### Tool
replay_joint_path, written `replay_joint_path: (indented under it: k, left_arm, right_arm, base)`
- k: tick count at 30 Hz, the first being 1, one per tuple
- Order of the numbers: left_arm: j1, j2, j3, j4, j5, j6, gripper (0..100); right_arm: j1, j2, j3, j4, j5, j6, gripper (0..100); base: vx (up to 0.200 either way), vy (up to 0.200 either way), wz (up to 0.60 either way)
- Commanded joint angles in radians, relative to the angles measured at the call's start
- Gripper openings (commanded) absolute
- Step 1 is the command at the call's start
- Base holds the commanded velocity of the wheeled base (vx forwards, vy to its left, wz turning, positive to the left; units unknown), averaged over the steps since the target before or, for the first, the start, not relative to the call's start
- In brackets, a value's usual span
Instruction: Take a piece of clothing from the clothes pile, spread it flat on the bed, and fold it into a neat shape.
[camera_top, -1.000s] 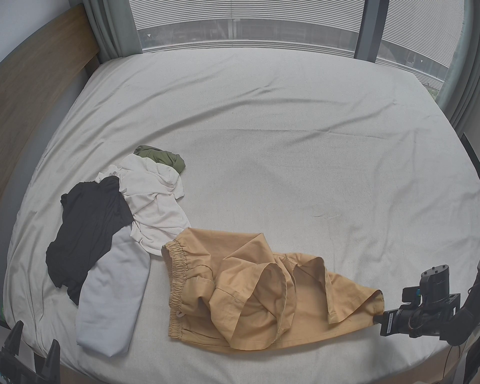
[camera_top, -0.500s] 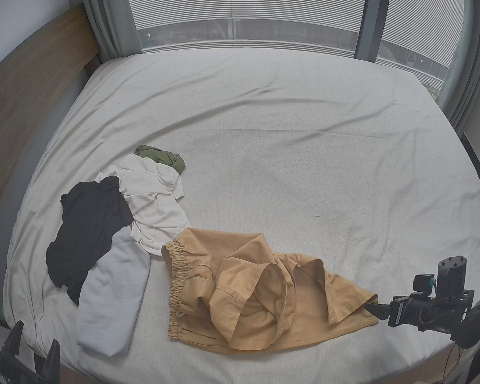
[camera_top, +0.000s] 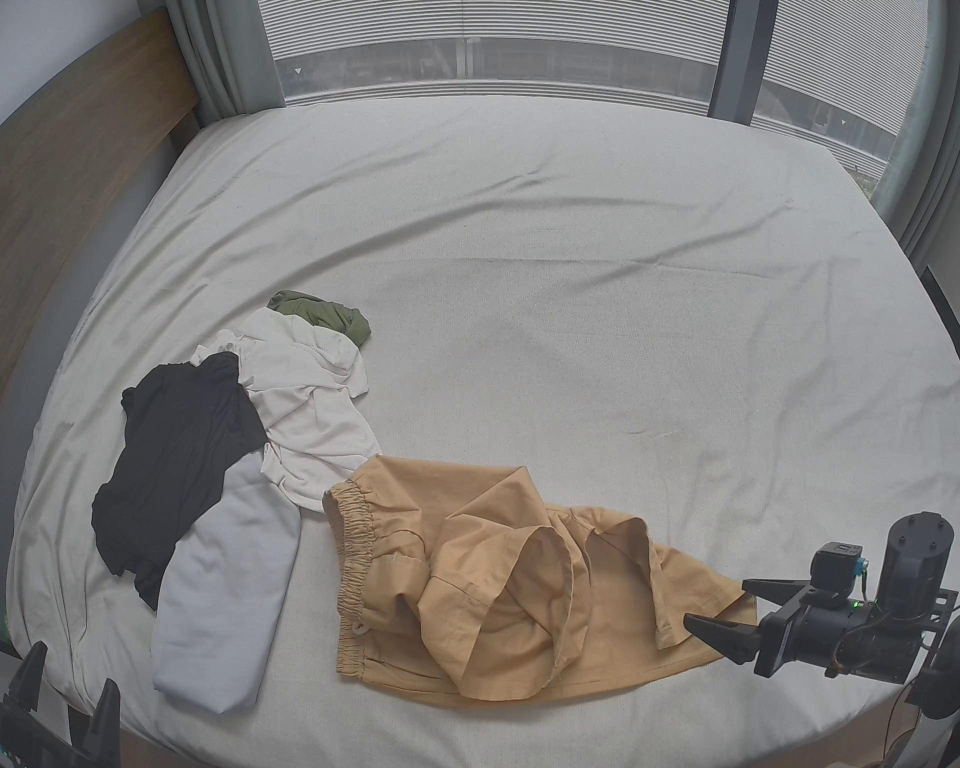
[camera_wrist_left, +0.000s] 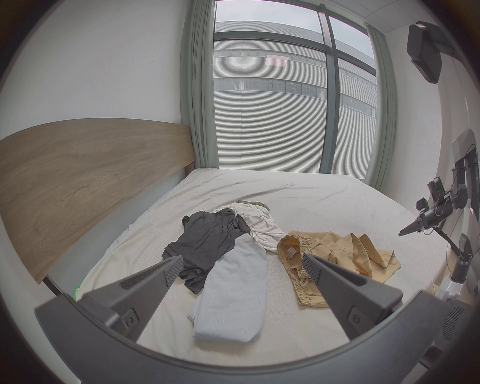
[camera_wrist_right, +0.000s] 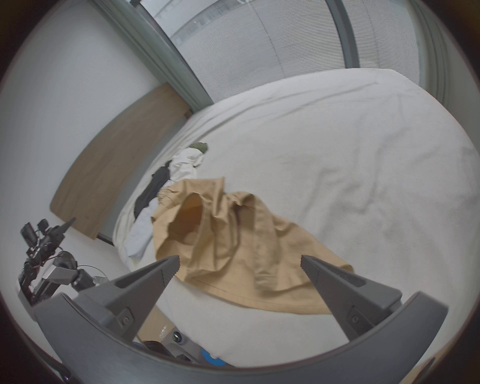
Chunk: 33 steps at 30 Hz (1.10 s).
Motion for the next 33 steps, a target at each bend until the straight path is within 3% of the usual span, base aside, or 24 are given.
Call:
replay_joint_path:
  k: [1, 6, 16, 33]
  left_arm:
    - [0.001, -0.017, 0.018, 0.000, 0.001, 0.000, 100]
    - [0.001, -0.017, 0.018, 0.000, -0.001, 0.002, 100]
    - [0.001, -0.017, 0.018, 0.000, -0.001, 0.003, 100]
    - [0.001, -0.017, 0.018, 0.000, -0.001, 0.002, 100]
  right_arm:
    - [0.028, 0.033, -0.049, -0.014, 0.056, -0.004, 100]
    - [0.019, 0.054, -0.083, -0.014, 0.211, -0.010, 100]
    - [-0.022, 0.123, -0.132, -0.017, 0.353, -0.010, 100]
    - [-0.028, 0.192, -0.113, -0.103, 0.353, -0.026, 100]
  base:
    - [0.000, 0.000, 0.00]
    - [0.000, 0.000, 0.00]
    - [0.000, 0.000, 0.00]
    - [0.000, 0.000, 0.00]
